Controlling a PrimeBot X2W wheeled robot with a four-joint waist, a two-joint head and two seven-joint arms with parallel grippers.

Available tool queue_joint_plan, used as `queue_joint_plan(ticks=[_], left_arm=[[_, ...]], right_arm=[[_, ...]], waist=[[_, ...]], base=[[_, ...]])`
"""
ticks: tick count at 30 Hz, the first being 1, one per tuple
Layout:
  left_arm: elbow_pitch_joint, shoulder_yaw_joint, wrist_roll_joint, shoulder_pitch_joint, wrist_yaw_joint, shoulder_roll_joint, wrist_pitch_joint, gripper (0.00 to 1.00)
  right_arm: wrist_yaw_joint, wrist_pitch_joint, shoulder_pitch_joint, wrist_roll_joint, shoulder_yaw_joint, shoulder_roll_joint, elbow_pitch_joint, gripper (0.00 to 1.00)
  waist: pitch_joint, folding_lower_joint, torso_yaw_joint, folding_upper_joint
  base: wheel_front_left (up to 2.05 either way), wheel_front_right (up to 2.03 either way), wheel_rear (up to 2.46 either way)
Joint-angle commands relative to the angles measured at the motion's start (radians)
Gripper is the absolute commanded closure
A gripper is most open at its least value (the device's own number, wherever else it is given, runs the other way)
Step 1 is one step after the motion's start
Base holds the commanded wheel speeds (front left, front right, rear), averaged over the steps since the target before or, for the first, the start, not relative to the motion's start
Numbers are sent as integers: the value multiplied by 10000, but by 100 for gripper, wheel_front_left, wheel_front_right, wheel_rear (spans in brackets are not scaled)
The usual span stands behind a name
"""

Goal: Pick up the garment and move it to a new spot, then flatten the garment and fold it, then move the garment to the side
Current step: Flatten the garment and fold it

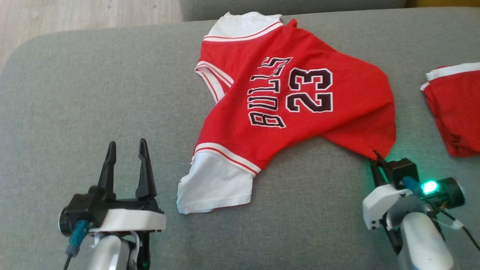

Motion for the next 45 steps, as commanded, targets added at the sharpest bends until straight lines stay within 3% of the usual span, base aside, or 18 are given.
queue_joint_plan(ticks=[1,10,21,22,23,28,32,36,40,45], left_arm=[[-267,400,101,-350,-58,-5,-79,0],[-57,697,175,-69,-186,-175,-79,0],[118,717,165,183,-269,-258,-80,0],[123,714,165,176,-273,-261,-80,0],[127,711,166,170,-277,-263,-80,0],[172,696,212,127,-314,-268,-80,0],[191,689,258,75,-342,-270,-80,0],[239,667,321,-4,-391,-271,-80,0],[294,561,399,-248,-435,-272,-80,0],[365,309,427,-598,-464,-272,-80,0]], right_arm=[[67,-31,-108,-57,135,-37,-350,100],[67,217,949,-576,-1203,-37,-1500,100],[67,591,1630,-592,-1942,-37,-2452,100],[67,521,1620,-612,-1964,-37,-2525,92],[67,422,1593,-527,-1947,-37,-2585,0],[67,-501,1489,452,-861,-37,-2814,0],[67,-1551,1332,2356,340,-37,-3191,0],[67,-1844,1160,3953,1390,-37,-3830,0],[67,-1882,1125,4515,1827,-37,-4900,0],[67,-1885,1236,4748,2022,-37,-4893,0]], waist=[[-70,-1,-80,0],[-695,-1,-672,0],[-1107,-1,-1267,0],[-1113,-1,-1289,0],[-1117,-1,-1309,0],[-1078,-1,-1352,0],[-976,-1,-1344,0],[-859,-1,-1342,0],[-637,-1,-1250,0],[-279,-1,-1045,0]], base=[[0,0,0],[0,0,0],[0,0,0],[0,0,0],[0,0,0],[0,0,0],[0,0,0],[0,0,0],[0,0,0],[0,0,0]])
